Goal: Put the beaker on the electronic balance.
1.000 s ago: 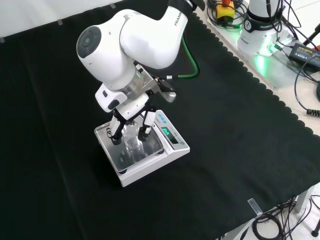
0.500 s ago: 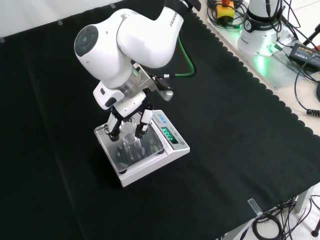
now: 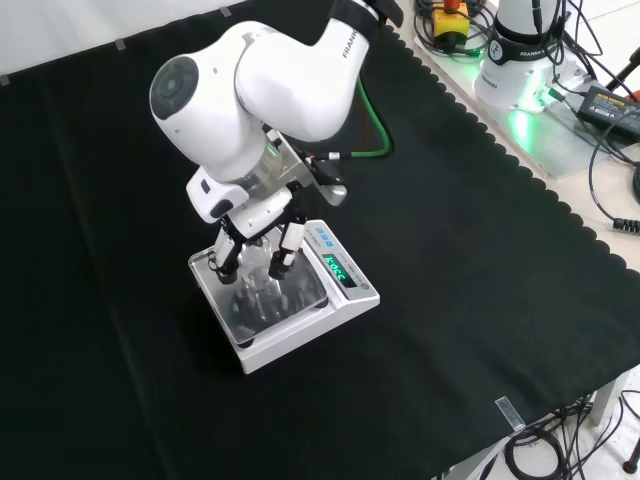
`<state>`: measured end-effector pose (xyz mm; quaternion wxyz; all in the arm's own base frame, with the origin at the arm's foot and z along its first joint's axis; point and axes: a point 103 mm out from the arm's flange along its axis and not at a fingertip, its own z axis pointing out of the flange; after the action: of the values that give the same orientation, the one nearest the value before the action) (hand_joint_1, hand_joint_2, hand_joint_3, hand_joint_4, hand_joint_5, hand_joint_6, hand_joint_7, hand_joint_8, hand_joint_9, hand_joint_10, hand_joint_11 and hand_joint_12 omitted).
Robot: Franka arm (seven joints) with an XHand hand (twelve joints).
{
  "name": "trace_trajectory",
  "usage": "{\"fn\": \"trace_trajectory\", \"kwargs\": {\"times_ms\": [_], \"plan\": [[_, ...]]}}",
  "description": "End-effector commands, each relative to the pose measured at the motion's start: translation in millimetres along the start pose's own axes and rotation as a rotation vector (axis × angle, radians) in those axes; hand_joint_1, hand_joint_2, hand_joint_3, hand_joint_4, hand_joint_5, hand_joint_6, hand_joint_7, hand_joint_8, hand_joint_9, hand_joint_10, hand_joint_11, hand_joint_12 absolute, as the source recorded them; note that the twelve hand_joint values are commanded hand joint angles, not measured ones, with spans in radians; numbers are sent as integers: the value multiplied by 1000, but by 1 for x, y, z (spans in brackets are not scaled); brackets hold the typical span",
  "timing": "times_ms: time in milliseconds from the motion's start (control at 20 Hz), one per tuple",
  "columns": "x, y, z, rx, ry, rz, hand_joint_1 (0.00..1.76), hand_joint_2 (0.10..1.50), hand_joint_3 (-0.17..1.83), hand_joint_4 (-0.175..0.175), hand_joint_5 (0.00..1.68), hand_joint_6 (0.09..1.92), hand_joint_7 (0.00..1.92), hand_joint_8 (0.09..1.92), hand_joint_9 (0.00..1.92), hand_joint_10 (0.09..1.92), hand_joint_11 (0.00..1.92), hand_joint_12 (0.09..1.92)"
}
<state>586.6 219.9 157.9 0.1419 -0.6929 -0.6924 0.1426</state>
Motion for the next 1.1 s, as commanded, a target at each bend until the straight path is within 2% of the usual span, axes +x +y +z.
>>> {"fn": "trace_trajectory", "kwargs": {"times_ms": [50, 350, 500, 750, 950, 1100], "plan": [[7, -1, 3, 12, -4, -3, 966, 1056, -175, -163, 553, 865, 865, 915, 1216, 461, 1331, 768], [-9, 2, 6, 23, 27, -25, 861, 1010, -175, -141, 428, 828, 791, 931, 1083, 502, 1194, 889], [-6, 2, 6, 27, 30, -18, 757, 973, -175, -123, 394, 803, 718, 935, 918, 586, 1022, 1025], [-7, 0, 5, 26, 40, -24, 561, 910, -175, -89, 353, 730, 518, 919, 528, 761, 590, 1294], [-7, -2, 2, 15, 38, -28, 488, 877, -166, -85, 310, 649, 400, 905, 368, 834, 442, 1365], [-7, -5, -5, -19, 38, -29, 467, 866, -155, -84, 291, 586, 357, 898, 301, 866, 375, 1397]]}}
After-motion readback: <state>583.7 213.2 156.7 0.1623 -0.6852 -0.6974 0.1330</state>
